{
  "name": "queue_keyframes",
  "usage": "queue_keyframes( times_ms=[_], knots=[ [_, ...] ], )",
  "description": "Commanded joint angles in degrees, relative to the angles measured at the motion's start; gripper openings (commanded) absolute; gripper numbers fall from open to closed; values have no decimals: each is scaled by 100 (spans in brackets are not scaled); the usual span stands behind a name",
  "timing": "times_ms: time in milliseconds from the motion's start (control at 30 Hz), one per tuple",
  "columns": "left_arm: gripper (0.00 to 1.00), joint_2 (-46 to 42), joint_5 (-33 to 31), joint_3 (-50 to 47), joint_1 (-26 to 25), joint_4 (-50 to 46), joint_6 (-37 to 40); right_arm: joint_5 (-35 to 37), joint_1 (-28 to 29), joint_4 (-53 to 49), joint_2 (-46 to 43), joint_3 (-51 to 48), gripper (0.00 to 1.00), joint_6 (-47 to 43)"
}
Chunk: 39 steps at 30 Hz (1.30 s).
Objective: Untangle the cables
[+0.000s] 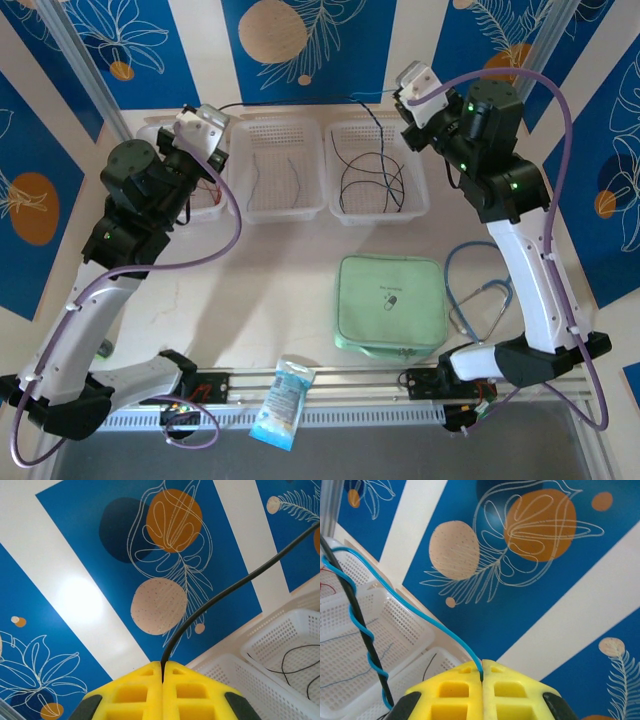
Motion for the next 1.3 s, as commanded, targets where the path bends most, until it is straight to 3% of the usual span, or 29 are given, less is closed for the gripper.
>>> queue_keyframes(
  times_ms=[0,200,400,700,833,1067,1267],
  knots=[
    [0,4,-540,198,19,340,125,7,-266,-22,-305,-131,0,151],
    [0,21,-742,172,380,217,-277,-127,-621,9,-652,-632,0,258],
    [0,99,-430,141,1082,-74,-1031,-312,-1122,-40,-885,-988,0,489],
    [0,4,297,-685,2280,163,-2344,-898,-2058,-101,-1150,-1321,0,874],
    [0,-39,662,-1128,2877,389,-3158,-1158,-2516,5,-1287,-1541,0,1110],
    [0,-22,1287,-1771,4008,977,-4689,-1191,-2825,123,-1397,-1757,0,1305],
    [0,-48,1188,-2111,4586,1300,-5517,-1164,-3060,166,-1456,-1816,0,1417]
  ],
)
